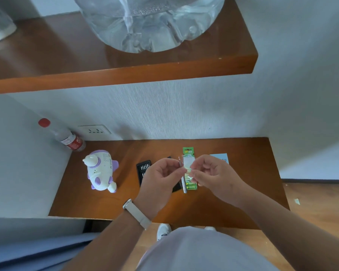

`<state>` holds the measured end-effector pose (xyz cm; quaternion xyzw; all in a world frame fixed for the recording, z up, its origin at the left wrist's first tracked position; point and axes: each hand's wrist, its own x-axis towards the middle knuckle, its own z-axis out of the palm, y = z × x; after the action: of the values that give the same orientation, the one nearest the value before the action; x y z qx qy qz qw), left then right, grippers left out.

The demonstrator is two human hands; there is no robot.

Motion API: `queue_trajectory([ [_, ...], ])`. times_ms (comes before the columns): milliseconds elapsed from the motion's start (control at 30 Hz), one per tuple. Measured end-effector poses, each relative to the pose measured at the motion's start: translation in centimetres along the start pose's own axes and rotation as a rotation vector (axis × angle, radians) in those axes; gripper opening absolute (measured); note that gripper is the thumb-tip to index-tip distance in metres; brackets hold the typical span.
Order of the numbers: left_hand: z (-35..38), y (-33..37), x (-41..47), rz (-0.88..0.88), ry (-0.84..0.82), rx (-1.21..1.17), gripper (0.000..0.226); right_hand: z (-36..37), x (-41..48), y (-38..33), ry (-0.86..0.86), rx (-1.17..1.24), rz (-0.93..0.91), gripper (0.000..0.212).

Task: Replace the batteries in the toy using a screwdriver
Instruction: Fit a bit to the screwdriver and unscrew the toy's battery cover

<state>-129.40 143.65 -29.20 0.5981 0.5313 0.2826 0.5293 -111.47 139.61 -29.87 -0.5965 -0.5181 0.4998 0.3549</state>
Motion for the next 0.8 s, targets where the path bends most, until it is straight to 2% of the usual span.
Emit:
queue_trajectory([
  [233,-0.8,-0.2,-0.8,-0.135,0.118,-0.232,0.008,2.1,1.2,0.0,-0.157,-0.035,-0.01,0.004],
  [433,-2.7,-2.3,-1.6,-0.189,0.237,-0.256,0.007,5.0,2.6,-1.1,-0.248,-0.011,-0.001,0.01],
  [700,-9.7,-4.0,0.0,-0.153,0.229,-0.276,0.005,11.6,5.5,-3.5,-0.182,0.039,0.031,0.015],
  [800,-13.6,-5.2,0.3,-0.13,0.249,-0.281,0.013,15.0,6.8,-4.9,-0.168,0.045,0.039,0.013],
])
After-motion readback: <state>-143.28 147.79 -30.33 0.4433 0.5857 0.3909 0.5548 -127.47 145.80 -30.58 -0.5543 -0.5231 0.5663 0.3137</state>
